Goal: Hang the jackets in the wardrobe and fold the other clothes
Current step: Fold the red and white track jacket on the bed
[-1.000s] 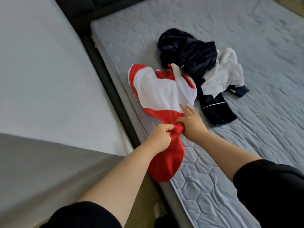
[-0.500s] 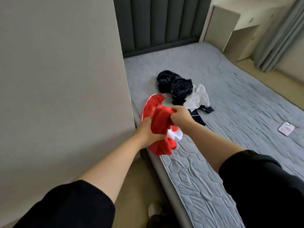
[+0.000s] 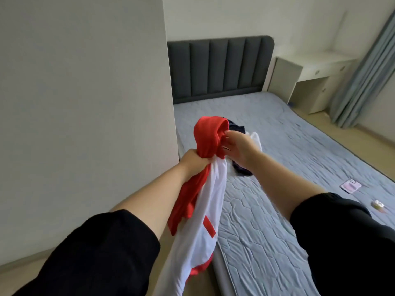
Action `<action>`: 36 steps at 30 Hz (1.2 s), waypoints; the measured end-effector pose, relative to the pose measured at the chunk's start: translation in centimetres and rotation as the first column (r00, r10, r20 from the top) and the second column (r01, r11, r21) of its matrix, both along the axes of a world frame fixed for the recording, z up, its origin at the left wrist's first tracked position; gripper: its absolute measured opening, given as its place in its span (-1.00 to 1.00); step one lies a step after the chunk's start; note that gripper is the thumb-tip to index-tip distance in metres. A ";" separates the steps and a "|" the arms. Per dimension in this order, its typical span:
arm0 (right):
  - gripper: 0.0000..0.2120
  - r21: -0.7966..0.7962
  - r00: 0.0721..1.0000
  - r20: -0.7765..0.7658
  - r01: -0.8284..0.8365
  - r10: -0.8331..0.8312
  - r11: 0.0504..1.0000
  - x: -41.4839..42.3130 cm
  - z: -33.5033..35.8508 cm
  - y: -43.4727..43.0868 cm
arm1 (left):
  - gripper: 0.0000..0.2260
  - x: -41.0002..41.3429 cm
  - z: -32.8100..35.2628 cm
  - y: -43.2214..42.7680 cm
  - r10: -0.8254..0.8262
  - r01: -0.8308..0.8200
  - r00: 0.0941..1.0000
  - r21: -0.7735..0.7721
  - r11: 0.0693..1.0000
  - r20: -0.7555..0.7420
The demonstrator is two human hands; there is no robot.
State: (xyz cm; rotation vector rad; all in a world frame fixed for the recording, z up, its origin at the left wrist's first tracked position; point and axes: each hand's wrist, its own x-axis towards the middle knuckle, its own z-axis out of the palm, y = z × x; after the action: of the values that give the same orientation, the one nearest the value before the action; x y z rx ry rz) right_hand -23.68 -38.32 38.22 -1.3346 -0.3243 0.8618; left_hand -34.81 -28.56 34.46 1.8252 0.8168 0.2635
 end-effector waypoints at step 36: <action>-0.70 -0.192 0.952 0.210 0.262 -0.222 0.946 14.8 9.3 -28.6 | -0.58 10.8 11.4 -24.2 0.263 -0.141 0.956 0.576 0.805 -0.134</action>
State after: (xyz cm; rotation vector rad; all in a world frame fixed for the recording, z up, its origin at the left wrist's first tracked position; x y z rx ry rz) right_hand -8.92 -66.91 47.50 -1.6278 -0.2067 0.5774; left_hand -23.98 -52.71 45.90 2.3478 1.1774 0.5007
